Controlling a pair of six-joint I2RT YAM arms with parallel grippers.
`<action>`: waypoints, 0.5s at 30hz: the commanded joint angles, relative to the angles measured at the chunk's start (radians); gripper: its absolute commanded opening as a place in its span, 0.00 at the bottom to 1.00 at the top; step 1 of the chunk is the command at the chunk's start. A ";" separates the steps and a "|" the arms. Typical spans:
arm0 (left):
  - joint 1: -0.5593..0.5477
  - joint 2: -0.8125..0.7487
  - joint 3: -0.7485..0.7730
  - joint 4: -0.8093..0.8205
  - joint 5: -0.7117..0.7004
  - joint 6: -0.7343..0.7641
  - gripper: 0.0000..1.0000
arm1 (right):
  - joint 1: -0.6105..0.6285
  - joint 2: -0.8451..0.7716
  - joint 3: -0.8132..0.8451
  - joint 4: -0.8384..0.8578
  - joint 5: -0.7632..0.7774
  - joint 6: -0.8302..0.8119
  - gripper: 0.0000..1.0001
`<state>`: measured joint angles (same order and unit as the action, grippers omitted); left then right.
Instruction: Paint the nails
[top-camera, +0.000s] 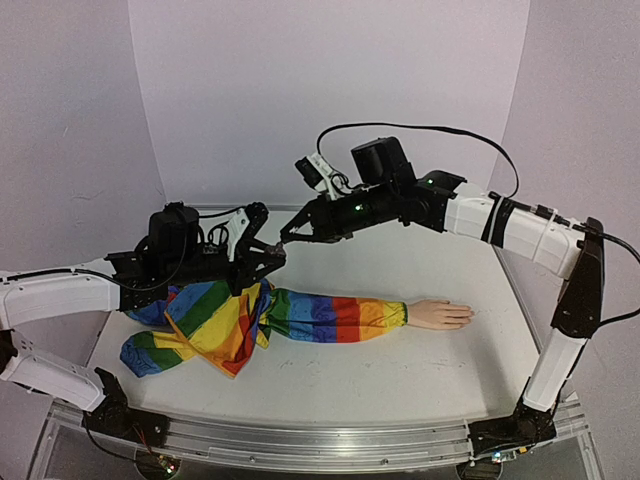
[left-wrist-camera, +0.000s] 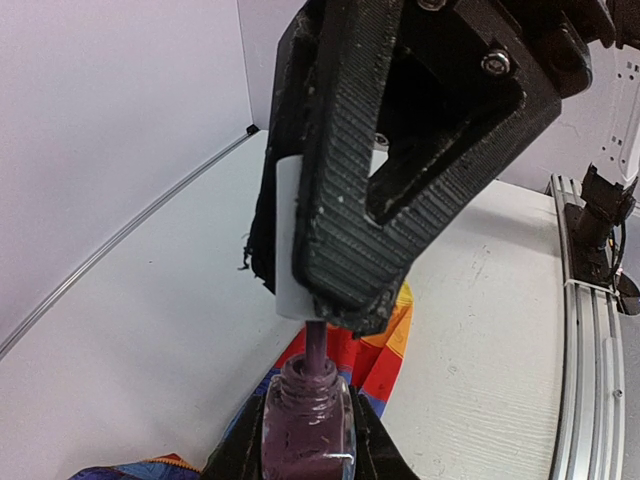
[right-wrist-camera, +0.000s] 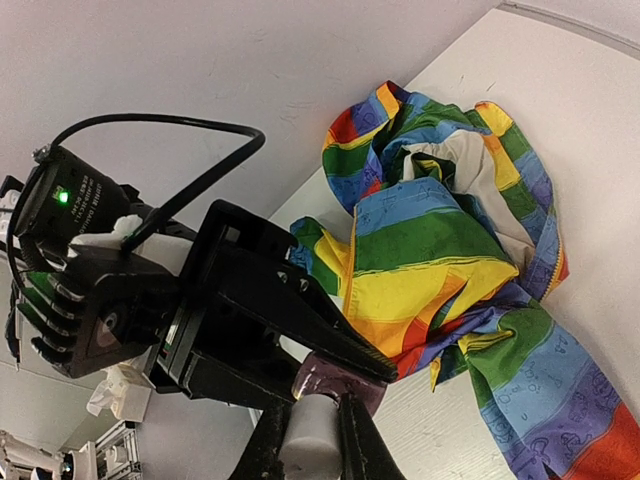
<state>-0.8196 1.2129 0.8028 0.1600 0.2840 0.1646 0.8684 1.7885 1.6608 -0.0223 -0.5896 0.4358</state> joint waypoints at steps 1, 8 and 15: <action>-0.001 0.004 0.024 0.043 0.001 0.000 0.00 | -0.001 -0.066 0.002 0.042 -0.012 0.003 0.00; -0.001 0.008 0.024 0.043 0.002 0.000 0.00 | -0.003 -0.072 0.000 0.043 -0.009 0.002 0.00; -0.001 0.009 0.025 0.041 0.001 0.000 0.00 | -0.003 -0.077 -0.002 0.044 -0.004 0.003 0.00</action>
<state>-0.8196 1.2221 0.8028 0.1581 0.2844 0.1646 0.8661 1.7737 1.6573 -0.0212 -0.5842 0.4358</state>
